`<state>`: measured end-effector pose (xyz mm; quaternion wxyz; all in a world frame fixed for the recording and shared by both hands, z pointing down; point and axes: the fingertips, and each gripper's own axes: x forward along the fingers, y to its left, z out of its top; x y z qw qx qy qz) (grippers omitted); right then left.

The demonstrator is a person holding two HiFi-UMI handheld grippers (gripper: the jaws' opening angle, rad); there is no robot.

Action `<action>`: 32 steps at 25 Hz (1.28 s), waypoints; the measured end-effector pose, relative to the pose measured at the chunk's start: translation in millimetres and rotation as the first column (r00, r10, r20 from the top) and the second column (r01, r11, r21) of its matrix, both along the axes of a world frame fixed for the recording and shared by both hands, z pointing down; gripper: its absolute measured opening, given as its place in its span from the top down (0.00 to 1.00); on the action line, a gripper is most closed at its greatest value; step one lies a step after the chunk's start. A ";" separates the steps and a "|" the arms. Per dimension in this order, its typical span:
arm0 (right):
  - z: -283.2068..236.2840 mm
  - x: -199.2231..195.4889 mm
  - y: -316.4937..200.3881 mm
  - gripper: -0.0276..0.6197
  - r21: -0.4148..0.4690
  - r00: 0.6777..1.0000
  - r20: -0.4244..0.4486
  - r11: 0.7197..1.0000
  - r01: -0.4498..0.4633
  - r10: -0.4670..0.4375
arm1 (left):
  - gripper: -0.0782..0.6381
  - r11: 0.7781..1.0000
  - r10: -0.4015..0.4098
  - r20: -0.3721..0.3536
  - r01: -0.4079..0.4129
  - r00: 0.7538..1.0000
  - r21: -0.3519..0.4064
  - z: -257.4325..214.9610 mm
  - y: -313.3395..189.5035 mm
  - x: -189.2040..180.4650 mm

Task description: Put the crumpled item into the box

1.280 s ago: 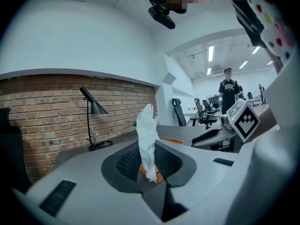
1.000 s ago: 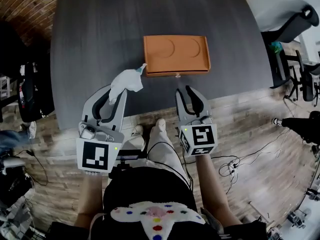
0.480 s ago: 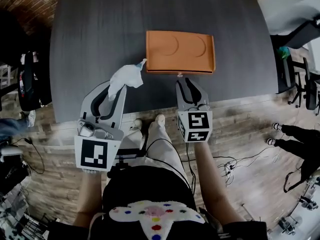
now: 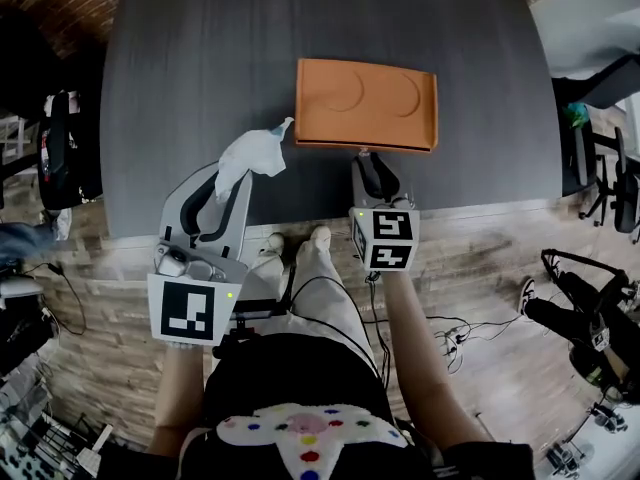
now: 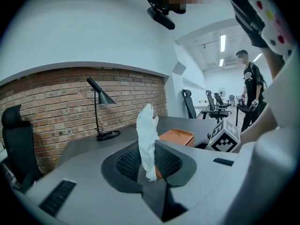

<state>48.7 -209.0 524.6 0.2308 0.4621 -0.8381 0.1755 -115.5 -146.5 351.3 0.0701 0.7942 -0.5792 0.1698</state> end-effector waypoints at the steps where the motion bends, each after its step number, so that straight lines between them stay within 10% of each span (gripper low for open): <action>1: 2.0 -1.3 -0.5 0.79 -0.005 1.000 -0.003 1.000 0.003 -0.003 | 0.80 1.000 -0.003 0.001 0.003 1.000 -0.001 0.3 0.1 -0.8; 32: 10.5 4.4 19.7 0.83 -0.058 0.998 0.037 0.997 -0.055 0.057 | 0.80 1.000 -0.007 0.012 0.007 1.000 -0.022 5.8 14.8 -4.3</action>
